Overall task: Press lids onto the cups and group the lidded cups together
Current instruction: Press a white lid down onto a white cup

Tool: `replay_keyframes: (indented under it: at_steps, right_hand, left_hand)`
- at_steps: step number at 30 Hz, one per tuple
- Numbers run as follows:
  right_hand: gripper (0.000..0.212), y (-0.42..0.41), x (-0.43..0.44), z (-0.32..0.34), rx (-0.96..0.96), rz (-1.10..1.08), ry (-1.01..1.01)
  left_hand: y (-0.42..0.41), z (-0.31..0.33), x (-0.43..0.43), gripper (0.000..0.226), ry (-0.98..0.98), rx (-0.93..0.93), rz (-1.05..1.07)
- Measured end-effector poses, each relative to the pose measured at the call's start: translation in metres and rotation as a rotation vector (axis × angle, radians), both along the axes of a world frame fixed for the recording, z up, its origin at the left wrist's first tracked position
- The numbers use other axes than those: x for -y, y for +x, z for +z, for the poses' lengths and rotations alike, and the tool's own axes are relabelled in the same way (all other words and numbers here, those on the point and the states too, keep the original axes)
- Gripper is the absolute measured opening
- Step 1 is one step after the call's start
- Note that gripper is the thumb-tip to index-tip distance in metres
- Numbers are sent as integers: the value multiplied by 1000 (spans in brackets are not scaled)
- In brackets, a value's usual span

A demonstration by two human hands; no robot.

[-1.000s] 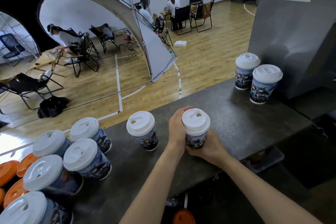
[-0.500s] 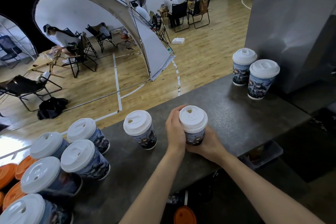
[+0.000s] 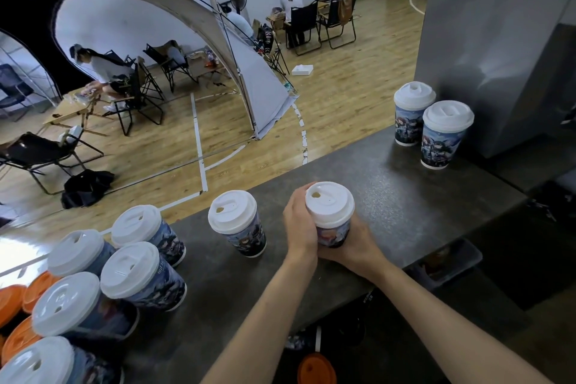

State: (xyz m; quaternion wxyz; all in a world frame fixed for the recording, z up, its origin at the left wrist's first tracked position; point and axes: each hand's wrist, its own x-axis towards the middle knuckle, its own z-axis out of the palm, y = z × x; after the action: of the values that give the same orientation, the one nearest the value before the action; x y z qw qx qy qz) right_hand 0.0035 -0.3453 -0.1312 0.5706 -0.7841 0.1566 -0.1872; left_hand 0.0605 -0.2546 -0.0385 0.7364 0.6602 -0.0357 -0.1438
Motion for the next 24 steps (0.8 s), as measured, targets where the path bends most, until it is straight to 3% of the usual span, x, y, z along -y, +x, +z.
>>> replay_keyframes:
  at_steps: [2,5,8,13,15,18,20,24]
  right_hand:
    - [93,2,1,0,-40,-7,-13]
    - [93,2,3,-2,-62,25,-22]
    - [96,2,1,-1,-45,11,0]
    - [91,0,-1,2,37,-6,43]
    - [95,4,0,-1,5,19,32]
    - [92,2,4,0,-39,39,18]
    - [90,0,5,-1,-38,61,27]
    - [91,-1,-1,5,-11,63,6]
  left_hand:
    - [14,7,-3,37,11,-115,-187]
    - [26,7,-9,46,29,-100,-336]
    - [23,3,-7,54,15,-14,-239]
    - [-3,-4,0,39,-9,111,96]
    - [3,-5,2,38,0,81,24]
    - [22,7,-3,34,8,-120,-279]
    - [27,12,-8,37,15,-121,-384]
    - [17,7,-11,44,6,1,-218]
